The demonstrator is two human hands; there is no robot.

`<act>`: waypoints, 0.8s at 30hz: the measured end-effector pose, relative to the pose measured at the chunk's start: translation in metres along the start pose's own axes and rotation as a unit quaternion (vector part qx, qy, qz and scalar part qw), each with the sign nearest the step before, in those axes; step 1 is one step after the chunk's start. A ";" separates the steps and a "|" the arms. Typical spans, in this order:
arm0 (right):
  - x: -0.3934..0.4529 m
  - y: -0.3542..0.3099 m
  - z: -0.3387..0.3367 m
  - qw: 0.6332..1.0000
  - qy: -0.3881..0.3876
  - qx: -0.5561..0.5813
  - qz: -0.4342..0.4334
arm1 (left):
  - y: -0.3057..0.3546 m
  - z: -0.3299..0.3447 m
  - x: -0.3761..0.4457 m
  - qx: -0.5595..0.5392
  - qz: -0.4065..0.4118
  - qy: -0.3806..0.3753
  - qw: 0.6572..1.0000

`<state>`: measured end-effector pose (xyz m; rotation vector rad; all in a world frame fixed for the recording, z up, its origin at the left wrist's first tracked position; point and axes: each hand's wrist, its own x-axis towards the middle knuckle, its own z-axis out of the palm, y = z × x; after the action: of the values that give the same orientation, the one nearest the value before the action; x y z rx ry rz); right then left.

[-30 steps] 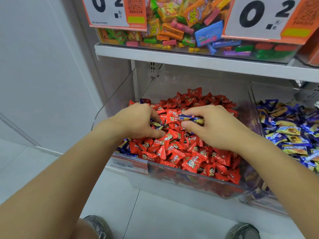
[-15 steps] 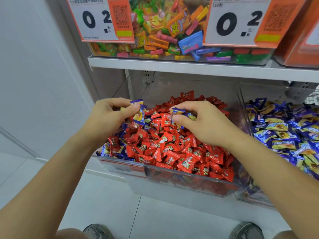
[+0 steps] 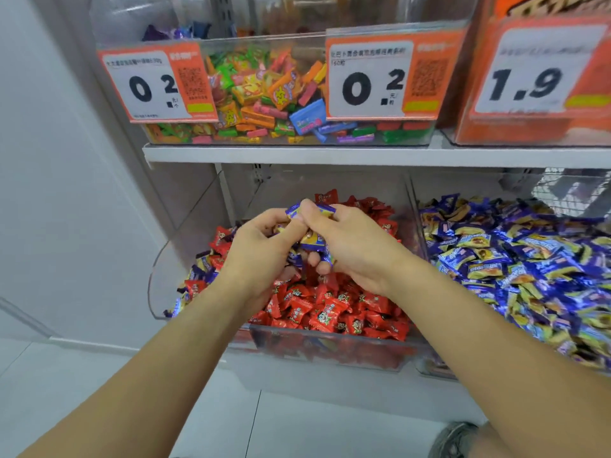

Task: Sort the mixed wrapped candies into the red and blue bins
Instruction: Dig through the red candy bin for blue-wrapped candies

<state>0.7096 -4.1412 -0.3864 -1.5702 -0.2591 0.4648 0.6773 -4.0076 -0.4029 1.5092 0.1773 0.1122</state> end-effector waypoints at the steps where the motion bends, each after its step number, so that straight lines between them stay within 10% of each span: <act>1: -0.006 -0.002 -0.009 1.000 0.008 0.003 -0.013 | 0.000 0.006 0.000 -0.021 -0.013 -0.020 1.000; 7: -0.045 -0.011 -0.072 0.998 0.054 0.021 -0.024 | 0.001 0.050 -0.005 -0.101 -0.046 -0.132 0.985; 18: -0.105 0.007 -0.206 0.943 0.290 -0.165 0.001 | 0.028 0.157 -0.004 0.164 0.054 -0.182 0.968; 24: -0.106 0.003 -0.200 0.952 0.273 -0.123 -0.073 | 0.016 0.181 0.012 0.420 0.203 -0.180 0.866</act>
<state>0.7038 -4.3678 -0.3748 -1.8413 -0.0037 -0.1315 0.7236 -4.1817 -0.3785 2.3939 -0.4626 0.0876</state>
